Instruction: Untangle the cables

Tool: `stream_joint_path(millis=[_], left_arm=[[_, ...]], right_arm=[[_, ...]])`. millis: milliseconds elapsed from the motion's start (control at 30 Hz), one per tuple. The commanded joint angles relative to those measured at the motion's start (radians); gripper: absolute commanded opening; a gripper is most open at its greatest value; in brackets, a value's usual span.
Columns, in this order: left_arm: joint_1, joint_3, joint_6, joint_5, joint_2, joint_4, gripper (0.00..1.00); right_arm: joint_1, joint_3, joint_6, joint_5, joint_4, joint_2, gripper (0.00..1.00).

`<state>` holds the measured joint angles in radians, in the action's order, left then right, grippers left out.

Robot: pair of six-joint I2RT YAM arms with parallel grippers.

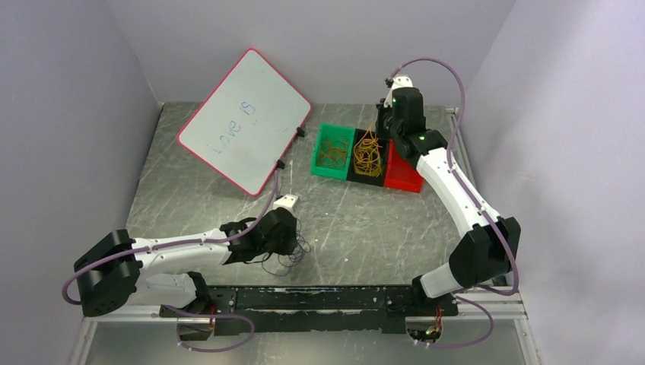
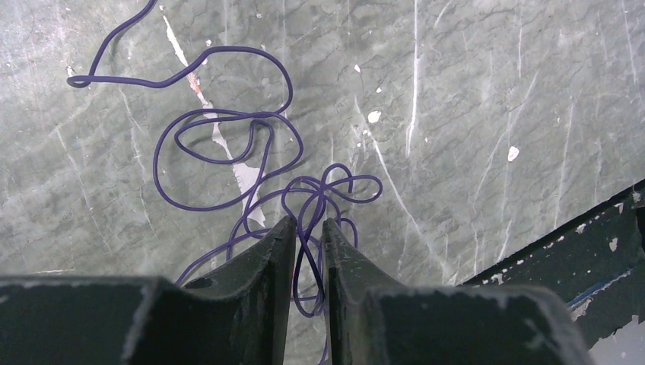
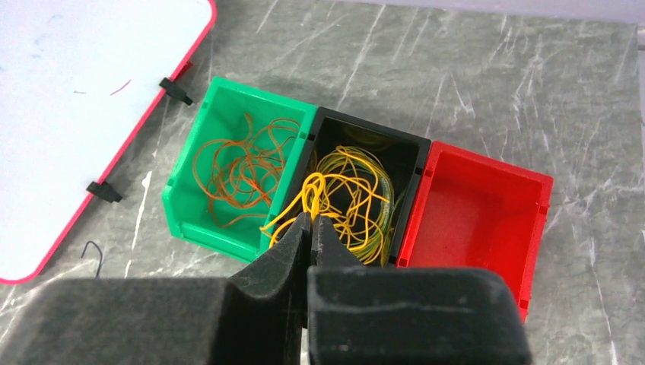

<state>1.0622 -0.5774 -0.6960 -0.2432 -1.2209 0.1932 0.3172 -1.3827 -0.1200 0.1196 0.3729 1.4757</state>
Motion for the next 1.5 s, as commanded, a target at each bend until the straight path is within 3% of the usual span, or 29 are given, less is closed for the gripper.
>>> stream_joint_path(millis=[0,267,600,1167,1467], left_arm=[[0.001,-0.004,-0.002,-0.012,-0.007,0.011,0.25],[0.002,0.001,-0.005,-0.020,0.013,0.028,0.26],[0.002,0.001,-0.005,-0.029,0.046,0.046,0.28],[0.002,0.003,-0.017,-0.055,0.122,0.085,0.41],[0.002,0.008,-0.034,-0.079,0.201,0.103,0.53]], right_arm=[[-0.005,0.014,-0.018,0.051,-0.007,0.033,0.00],[-0.027,0.001,-0.008,0.129,-0.068,0.113,0.00],[-0.038,-0.015,-0.005,0.112,-0.076,0.239,0.00],[-0.038,-0.020,-0.009,0.039,-0.091,0.442,0.00],[-0.036,-0.024,0.006,0.052,-0.091,0.495,0.01]])
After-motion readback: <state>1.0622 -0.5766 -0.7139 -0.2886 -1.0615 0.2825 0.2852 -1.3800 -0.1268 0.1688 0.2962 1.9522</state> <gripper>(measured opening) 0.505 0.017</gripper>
